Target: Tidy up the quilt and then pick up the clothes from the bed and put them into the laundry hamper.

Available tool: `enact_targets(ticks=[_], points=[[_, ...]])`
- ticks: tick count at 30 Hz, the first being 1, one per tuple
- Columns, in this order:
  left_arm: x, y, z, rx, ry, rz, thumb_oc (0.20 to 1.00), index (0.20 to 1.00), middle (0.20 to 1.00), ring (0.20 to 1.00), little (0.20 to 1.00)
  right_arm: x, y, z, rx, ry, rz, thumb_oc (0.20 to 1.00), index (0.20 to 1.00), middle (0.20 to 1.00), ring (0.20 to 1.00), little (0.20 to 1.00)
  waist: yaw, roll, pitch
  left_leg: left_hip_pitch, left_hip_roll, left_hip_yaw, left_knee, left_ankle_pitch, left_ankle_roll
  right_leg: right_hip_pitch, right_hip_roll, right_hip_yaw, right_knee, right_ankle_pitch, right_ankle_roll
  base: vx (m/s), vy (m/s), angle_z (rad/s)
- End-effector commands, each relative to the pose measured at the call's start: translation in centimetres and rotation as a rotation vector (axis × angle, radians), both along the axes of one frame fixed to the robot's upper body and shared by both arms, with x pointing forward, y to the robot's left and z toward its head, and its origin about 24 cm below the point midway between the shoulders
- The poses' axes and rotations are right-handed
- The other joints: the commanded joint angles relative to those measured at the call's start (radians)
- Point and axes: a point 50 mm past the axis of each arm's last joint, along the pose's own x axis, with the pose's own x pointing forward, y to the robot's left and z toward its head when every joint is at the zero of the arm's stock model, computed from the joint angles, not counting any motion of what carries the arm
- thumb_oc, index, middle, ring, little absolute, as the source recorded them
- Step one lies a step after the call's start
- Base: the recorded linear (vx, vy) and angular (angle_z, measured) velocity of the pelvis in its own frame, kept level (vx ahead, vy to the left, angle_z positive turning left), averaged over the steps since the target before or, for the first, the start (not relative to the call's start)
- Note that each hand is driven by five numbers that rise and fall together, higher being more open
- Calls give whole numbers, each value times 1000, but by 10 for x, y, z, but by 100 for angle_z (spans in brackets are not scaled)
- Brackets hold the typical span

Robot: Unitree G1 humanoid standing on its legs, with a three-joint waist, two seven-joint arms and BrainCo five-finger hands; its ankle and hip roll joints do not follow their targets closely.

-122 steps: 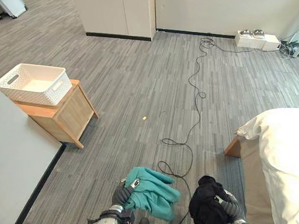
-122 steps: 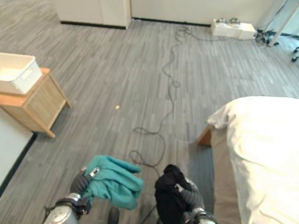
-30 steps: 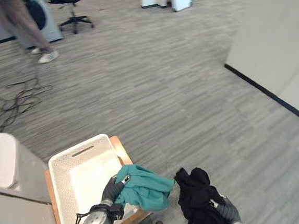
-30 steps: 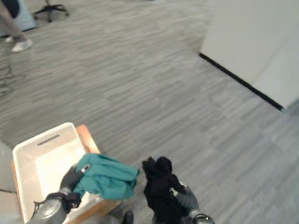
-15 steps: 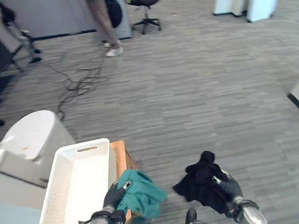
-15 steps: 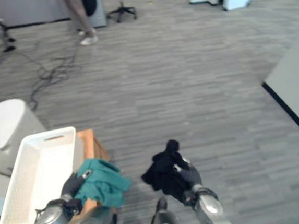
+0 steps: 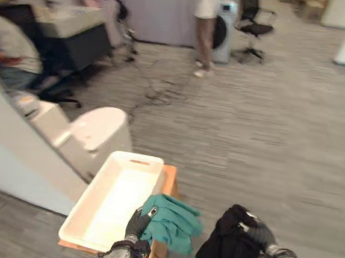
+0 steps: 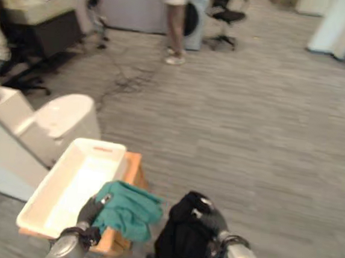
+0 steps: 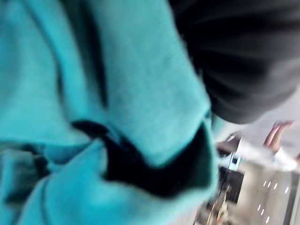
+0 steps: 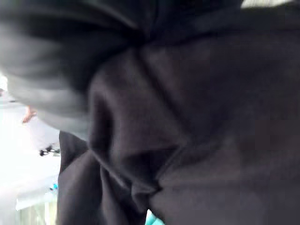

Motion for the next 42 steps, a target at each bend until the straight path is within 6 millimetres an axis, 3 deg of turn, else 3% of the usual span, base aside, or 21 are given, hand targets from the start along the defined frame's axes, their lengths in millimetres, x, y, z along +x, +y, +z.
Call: enact_targets(ticks=[1,2,3,4,5,8,12,14,16,19,21,26,28,29,31,32,33,35,36,39,42], points=[[10,15,29,34,-156,19,200,200,200,200,200,27,11,23,63,-187,-7,200,200,200,200,200,47,21,30,-41,78,17,-78,49,-127,132,16,38,-307,215,16,99,-245,212],[12,16,30,34,-159,12,200,200,200,200,200,27,10,21,69,-184,-21,200,200,200,200,200,54,15,33,-32,79,-15,-82,45,-136,139,-9,47,-401,236,14,215,-614,202],[13,15,27,60,-172,-32,200,200,200,200,200,24,7,13,109,-161,-104,200,200,200,200,200,39,-6,41,-6,91,-149,-104,30,-163,149,28,149,-671,271,29,275,-593,221],[13,15,27,63,-175,-22,200,200,200,200,200,23,8,12,110,-154,-98,200,200,200,200,200,32,-6,40,-6,94,-167,-108,32,-166,154,39,159,-708,275,29,385,-734,259],[13,9,24,81,-188,-67,200,200,200,200,200,17,6,6,124,-135,-150,200,200,200,200,200,-4,-16,38,19,102,-256,-121,13,-174,164,98,298,-841,265,45,230,-336,228],[10,5,26,89,-219,-58,200,200,200,200,200,10,11,-3,132,-104,-152,200,200,200,200,200,-39,-45,27,38,118,-357,-125,-14,-198,196,165,476,-966,261,87,261,-379,265],[9,16,29,102,-232,24,200,200,200,200,200,15,16,-5,136,-102,-120,200,200,200,200,200,-5,-74,10,40,156,-359,-139,20,-236,241,162,433,-998,278,99,120,-330,191],[4,21,33,83,-238,46,200,200,200,200,200,23,9,-2,112,-105,-138,200,200,200,200,200,12,-84,-5,44,193,-341,-145,32,-274,290,181,400,-1029,243,73,143,-253,52],[3,20,32,78,-233,41,200,200,200,200,200,24,5,-1,105,-107,-153,200,200,200,200,200,12,-86,-10,37,198,-330,-136,36,-281,303,185,389,-1041,238,64,58,-119,61],[4,12,33,83,-238,-55,200,200,200,200,200,20,-13,4,94,-119,-262,200,200,200,200,200,-21,-87,-23,19,258,-166,-120,64,-306,337,182,284,-1061,214,40,24,-93,81],[5,9,34,89,-244,-74,200,200,200,200,200,17,-18,4,91,-108,-307,200,200,200,200,200,-38,-81,-28,31,282,-111,-144,87,-314,343,188,248,-1068,211,31,4,7,106],[6,6,35,77,-250,-35,200,200,200,200,200,14,-30,-3,70,-104,-447,200,200,200,200,200,-56,-65,-41,47,281,-89,-201,118,-314,342,214,257,-1104,227,13,7,32,14],[6,10,36,81,-247,-18,200,200,200,200,200,9,-50,9,24,-172,-547,200,200,200,200,200,-76,-63,-43,58,277,-78,-221,118,-311,334,222,265,-1107,229,15,1,42,-12],[6,9,36,81,-247,-19,200,200,200,200,200,9,-51,9,23,-172,-547,200,200,200,200,200,-75,-62,-43,58,277,-78,-221,118,-311,334,222,265,-1107,229,15,-6,35,-2],[4,18,39,87,-239,2,200,200,200,200,200,11,-80,50,-8,-345,-597,200,200,200,200,200,-98,-69,-46,65,280,-43,-228,113,-306,322,221,255,-1107,229,19,-12,40,-15],[4,19,39,87,-238,5,200,200,200,200,200,11,-83,56,-21,-375,-594,200,200,200,200,200,-100,-70,-46,66,280,-38,-228,112,-306,321,221,252,-1107,228,20,-9,49,-16],[3,24,41,87,-233,17,200,200,200,200,200,17,-93,88,-71,-498,-573,200,200,200,200,200,-109,-76,-47,69,279,-19,-228,107,-304,317,218,245,-1107,228,24,-5,52,-7],[2,25,43,85,-231,17,200,200,200,200,200,20,-98,112,-117,-595,-554,200,200,200,200,200,-112,-81,-47,70,277,-10,-228,103,-301,317,218,242,-1107,226,26,-4,57,-17],[2,27,44,84,-231,9,200,200,200,200,200,27,-106,149,-149,-718,-511,200,200,200,200,200,-112,-90,-47,72,272,-6,-228,96,-298,317,218,242,-1107,225,30,0,71,-17],[8,24,49,72,-233,-15,200,200,200,200,200,44,-105,218,-190,-918,-347,200,200,200,200,200,-95,-105,-41,75,266,0,-228,86,-296,320,211,229,-1107,227,40,7,91,-6],[14,18,49,65,-227,-34,200,200,200,200,200,60,-91,242,-235,-967,-245,200,200,200,200,200,-71,-113,-37,75,264,-3,-228,83,-296,323,206,221,-1107,227,44,16,65,-1]])
